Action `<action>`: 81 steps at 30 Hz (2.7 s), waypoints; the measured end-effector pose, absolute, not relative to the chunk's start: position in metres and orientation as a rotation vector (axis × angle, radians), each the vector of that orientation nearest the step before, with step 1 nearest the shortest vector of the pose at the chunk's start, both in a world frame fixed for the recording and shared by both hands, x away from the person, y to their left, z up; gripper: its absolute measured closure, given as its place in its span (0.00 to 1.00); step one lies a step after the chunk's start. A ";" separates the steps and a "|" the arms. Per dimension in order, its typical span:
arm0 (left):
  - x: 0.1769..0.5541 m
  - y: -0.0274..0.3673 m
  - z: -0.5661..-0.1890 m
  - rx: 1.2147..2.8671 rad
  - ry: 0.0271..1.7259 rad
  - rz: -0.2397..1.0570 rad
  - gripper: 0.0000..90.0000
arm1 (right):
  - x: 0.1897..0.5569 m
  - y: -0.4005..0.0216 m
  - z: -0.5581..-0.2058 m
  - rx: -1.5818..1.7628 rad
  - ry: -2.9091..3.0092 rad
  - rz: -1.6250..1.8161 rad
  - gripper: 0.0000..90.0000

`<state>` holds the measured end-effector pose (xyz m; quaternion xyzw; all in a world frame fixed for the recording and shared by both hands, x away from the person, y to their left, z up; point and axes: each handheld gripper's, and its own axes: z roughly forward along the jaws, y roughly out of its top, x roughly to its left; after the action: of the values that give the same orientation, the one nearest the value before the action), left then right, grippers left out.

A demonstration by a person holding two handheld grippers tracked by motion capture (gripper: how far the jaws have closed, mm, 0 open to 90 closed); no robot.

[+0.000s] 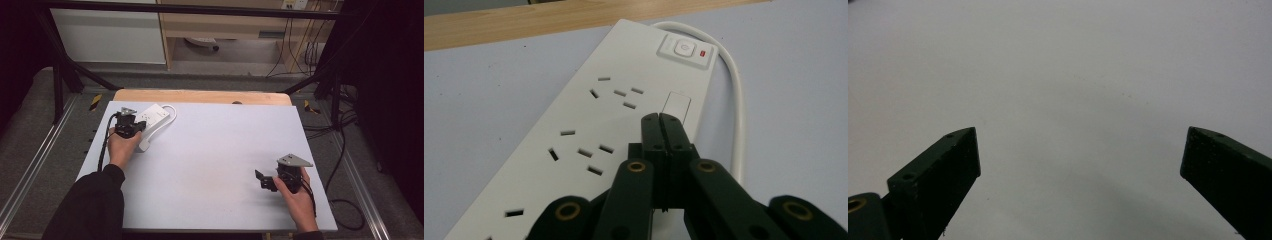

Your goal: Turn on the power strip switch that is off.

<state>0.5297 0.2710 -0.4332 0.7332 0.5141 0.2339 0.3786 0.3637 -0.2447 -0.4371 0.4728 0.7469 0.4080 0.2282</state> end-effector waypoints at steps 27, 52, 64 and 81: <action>0.530 0.272 -0.435 1.876 1.307 0.588 1.00 | 0.364 -0.245 -0.437 1.301 2.056 1.123 0.03; 0.527 0.270 -0.430 1.862 1.297 0.585 1.00 | 0.363 -0.245 -0.436 1.304 2.051 1.130 0.03; 0.525 0.271 -0.425 1.839 1.278 0.597 0.88 | 0.363 -0.245 -0.436 1.304 2.052 1.129 0.03; 0.520 0.269 -0.417 1.815 1.253 0.587 0.72 | 0.363 -0.244 -0.437 1.303 2.061 1.127 0.03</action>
<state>0.5204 0.2695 -0.4170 0.7229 0.4991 0.2340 0.4166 0.3633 -0.2442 -0.4365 0.4726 0.7474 0.4087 0.2260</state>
